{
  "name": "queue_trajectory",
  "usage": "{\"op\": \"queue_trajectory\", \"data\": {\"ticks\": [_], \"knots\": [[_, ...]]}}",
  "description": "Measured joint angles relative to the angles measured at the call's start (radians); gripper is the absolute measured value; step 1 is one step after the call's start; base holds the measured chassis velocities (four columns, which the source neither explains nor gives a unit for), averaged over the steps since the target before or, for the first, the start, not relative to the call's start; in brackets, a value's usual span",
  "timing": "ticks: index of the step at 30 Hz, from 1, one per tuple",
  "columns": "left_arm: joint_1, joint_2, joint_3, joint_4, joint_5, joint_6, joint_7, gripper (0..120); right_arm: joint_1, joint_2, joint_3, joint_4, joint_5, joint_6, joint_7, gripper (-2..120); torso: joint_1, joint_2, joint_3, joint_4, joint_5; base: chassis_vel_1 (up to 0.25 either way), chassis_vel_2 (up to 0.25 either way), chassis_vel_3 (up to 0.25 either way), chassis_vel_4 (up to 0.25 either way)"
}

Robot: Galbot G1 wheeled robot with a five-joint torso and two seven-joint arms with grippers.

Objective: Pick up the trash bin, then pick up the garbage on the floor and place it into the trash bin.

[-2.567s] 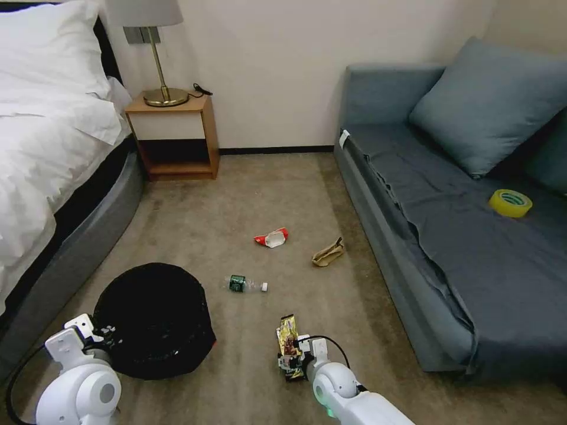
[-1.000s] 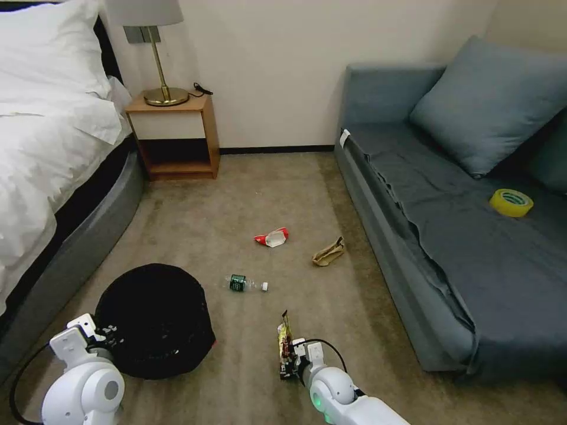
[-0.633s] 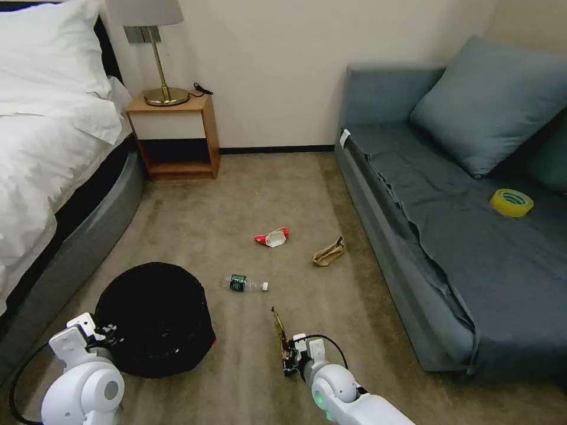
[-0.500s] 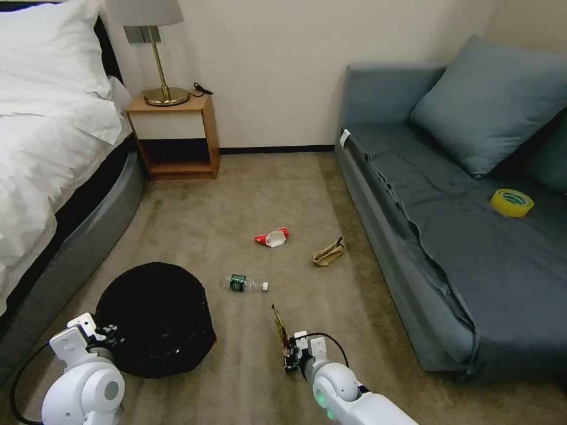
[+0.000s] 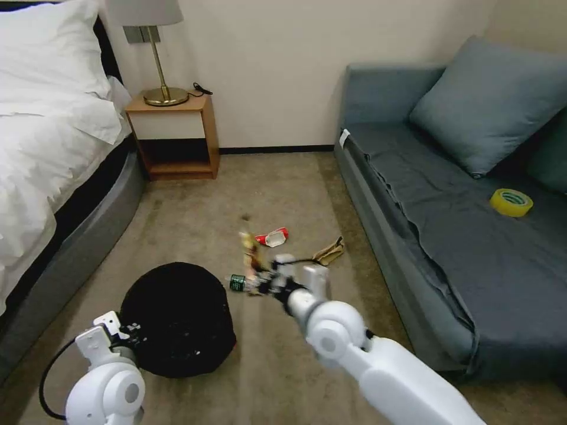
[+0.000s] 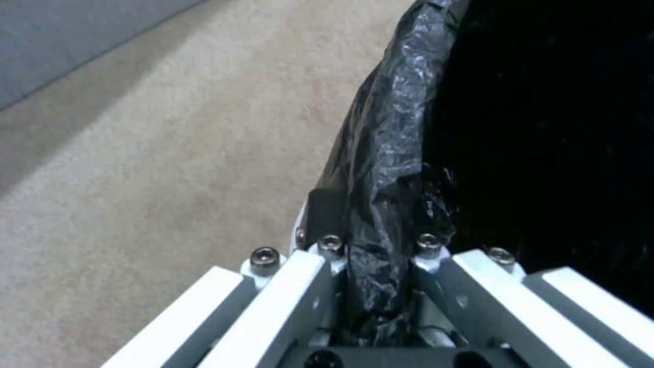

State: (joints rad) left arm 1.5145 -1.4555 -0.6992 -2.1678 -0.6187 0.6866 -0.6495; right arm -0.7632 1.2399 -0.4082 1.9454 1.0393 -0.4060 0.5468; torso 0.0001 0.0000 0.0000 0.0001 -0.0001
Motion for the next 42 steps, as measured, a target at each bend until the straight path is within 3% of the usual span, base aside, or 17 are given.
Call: {"op": "queue_trajectory", "data": {"ticks": [4, 13, 16, 18, 20, 21, 27, 30, 32, 35, 37, 39, 42], "knots": [[0.002, -0.004, 0.004, -0.009, 0.002, 0.000, 0.000, 3, 0.038, 0.040, -0.108, -0.052, -0.020, 0.015, 0.021, 0, 0.000, 0.000, 0.000, 0.0002, 0.0000, 0.000, 0.000, 0.000, 0.000], [0.007, -0.012, 0.003, -0.021, 0.002, 0.002, -0.001, 3, 0.025, 0.063, -0.193, -0.104, -0.050, 0.022, 0.025, 0, 0.000, 0.000, 0.000, -0.0001, -0.0001, 0.000, 0.000, 0.000, 0.000], [0.007, -0.015, 0.004, -0.021, 0.002, 0.002, -0.001, 3, 0.014, 0.076, -0.205, -0.112, -0.057, 0.028, 0.026, 7, 0.000, 0.000, 0.000, -0.0001, 0.0000, 0.000, 0.000, 0.000, 0.000], [0.007, -0.016, 0.005, -0.019, 0.002, 0.002, -0.001, 3, 0.009, 0.082, -0.214, -0.113, -0.064, 0.032, 0.026, 19, 0.000, 0.000, 0.000, -0.0001, 0.0000, 0.000, 0.000, 0.000, 0.000], [0.007, -0.016, 0.005, -0.019, 0.002, 0.002, -0.001, 3, 0.009, 0.082, -0.215, -0.113, -0.064, 0.032, 0.027, 20, 0.000, 0.000, 0.000, -0.0001, 0.0000, 0.000, 0.000, 0.000, 0.000], [0.005, -0.018, 0.006, -0.018, 0.002, 0.002, -0.001, 3, 0.009, 0.082, -0.217, -0.113, -0.068, 0.032, 0.026, 30, 0.000, 0.000, 0.000, -0.0001, 0.0000, 0.000, 0.000, 0.000, 0.000], [0.004, -0.019, 0.006, -0.017, 0.001, 0.002, 0.000, 3, 0.009, 0.069, -0.199, -0.105, -0.086, 0.037, 0.023, 48, 0.000, 0.000, 0.000, 0.0000, 0.0001, 0.000, 0.000, 0.000, 0.000], [0.002, -0.010, -0.011, -0.019, -0.003, 0.002, 0.000, 3, 0.001, 0.026, -0.109, -0.072, -0.142, 0.071, -0.019, 63, 0.000, 0.000, 0.000, 0.0000, 0.0002, 0.000, 0.000, 0.000, 0.000], [0.002, -0.009, -0.014, -0.020, -0.004, 0.002, 0.000, 3, -0.005, 0.017, -0.091, -0.067, -0.162, 0.085, -0.030, 67, 0.000, 0.000, 0.000, 0.0000, 0.0002, 0.000, 0.000, 0.000, 0.000], [0.001, -0.003, -0.031, -0.021, -0.005, 0.002, 0.000, 3, -0.069, -0.054, 0.061, -0.036, -0.365, 0.188, -0.100, 82, 0.000, 0.000, 0.000, 0.0000, 0.0003, 0.000, 0.000, 0.000, 0.000], [0.001, -0.002, -0.033, -0.021, -0.005, 0.002, 0.000, 3, -0.081, -0.063, 0.081, -0.032, -0.395, 0.203, -0.114, 83, 0.000, 0.000, 0.000, 0.0000, 0.0004, 0.000, 0.000, 0.000, 0.000], [-0.002, -0.001, -0.042, -0.021, -0.006, 0.001, 0.001, 3, -0.167, -0.131, 0.240, 0.018, -0.567, 0.284, -0.187, 95, 0.000, 0.000, 0.000, -0.0003, 0.0006, 0.000, 0.000, 0.000, 0.000], [-0.006, -0.001, -0.048, -0.018, -0.005, -0.001, 0.001, 3, -0.218, -0.169, 0.326, 0.066, -0.660, 0.309, -0.205, 99, 0.000, 0.000, 0.000, -0.0006, 0.0005, 0.000, 0.000, 0.000, 0.000]]}}
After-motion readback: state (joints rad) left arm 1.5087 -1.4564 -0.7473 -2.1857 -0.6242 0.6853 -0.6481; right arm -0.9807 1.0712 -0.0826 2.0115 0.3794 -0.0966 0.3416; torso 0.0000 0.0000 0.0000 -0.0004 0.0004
